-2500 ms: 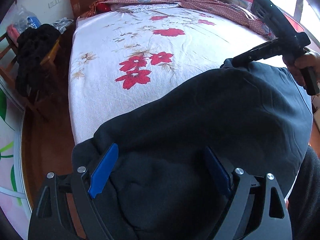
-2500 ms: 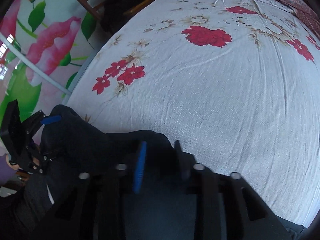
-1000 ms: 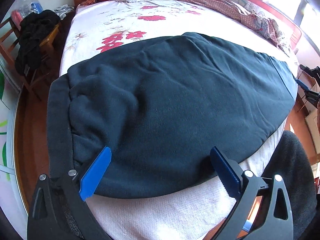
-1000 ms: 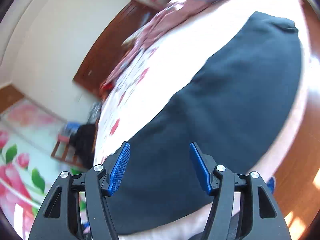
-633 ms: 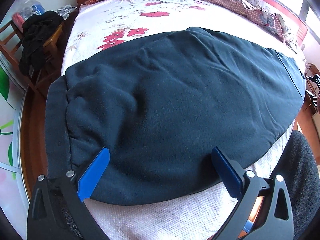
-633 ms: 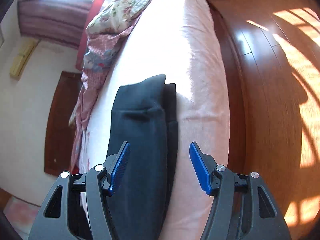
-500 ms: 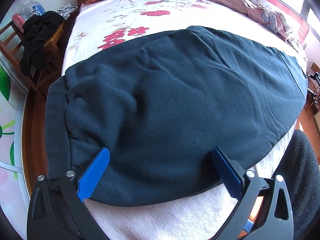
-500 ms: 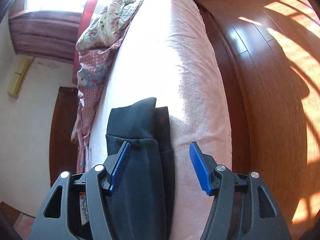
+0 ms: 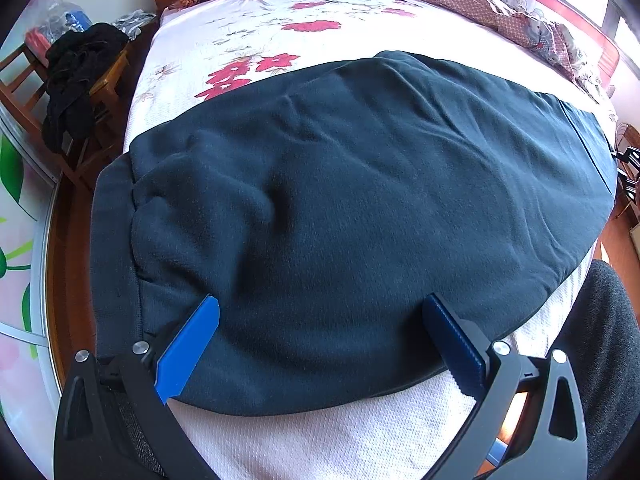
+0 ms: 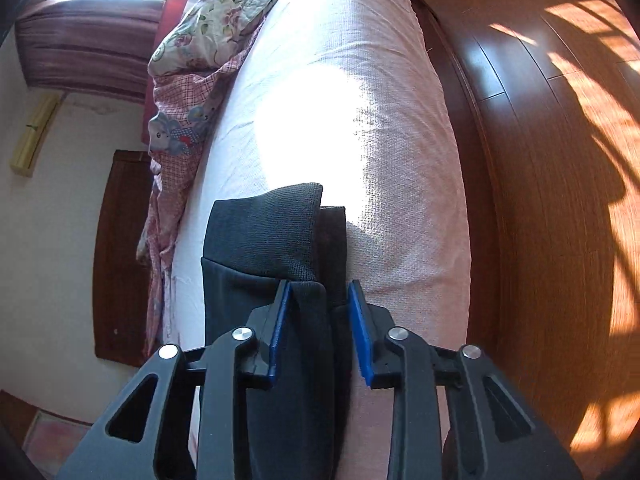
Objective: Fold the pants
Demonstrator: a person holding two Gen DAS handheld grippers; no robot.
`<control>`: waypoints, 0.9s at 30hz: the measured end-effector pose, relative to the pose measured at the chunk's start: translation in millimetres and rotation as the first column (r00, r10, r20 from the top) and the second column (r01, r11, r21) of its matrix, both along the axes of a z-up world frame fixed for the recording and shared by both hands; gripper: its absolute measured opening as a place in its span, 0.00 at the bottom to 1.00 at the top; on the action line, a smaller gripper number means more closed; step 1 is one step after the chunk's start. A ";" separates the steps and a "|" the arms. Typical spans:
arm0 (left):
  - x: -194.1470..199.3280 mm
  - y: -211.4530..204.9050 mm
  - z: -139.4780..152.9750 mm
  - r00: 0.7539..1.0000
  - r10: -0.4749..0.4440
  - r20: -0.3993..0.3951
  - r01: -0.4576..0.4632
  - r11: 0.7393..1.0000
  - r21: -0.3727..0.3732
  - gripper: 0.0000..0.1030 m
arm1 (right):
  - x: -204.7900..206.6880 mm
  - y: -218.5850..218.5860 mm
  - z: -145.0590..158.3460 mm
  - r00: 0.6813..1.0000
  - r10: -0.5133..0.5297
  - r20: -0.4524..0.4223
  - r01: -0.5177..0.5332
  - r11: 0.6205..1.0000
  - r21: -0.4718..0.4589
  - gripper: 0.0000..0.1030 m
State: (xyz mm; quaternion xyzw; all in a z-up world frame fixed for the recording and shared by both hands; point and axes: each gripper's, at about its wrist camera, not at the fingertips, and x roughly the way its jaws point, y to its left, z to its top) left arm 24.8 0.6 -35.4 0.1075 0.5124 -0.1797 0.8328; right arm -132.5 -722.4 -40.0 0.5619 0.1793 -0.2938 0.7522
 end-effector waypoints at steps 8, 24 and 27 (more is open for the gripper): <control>-1.9 1.4 1.1 1.000 -0.003 0.004 0.003 1.000 -0.011 0.98 | 26.1 42.8 86.7 0.986 0.079 -0.147 -0.118 0.953 -0.279 0.09; -6.0 10.0 1.9 0.999 -0.027 0.035 0.030 0.997 -0.068 0.98 | 112.0 496.7 46.2 0.456 0.311 -0.834 -0.832 -0.185 -0.523 0.08; -6.0 11.8 2.6 0.999 -0.036 0.034 0.039 0.996 -0.078 0.98 | 105.0 542.8 -27.6 0.293 0.125 -0.948 -0.863 -0.392 -0.318 0.12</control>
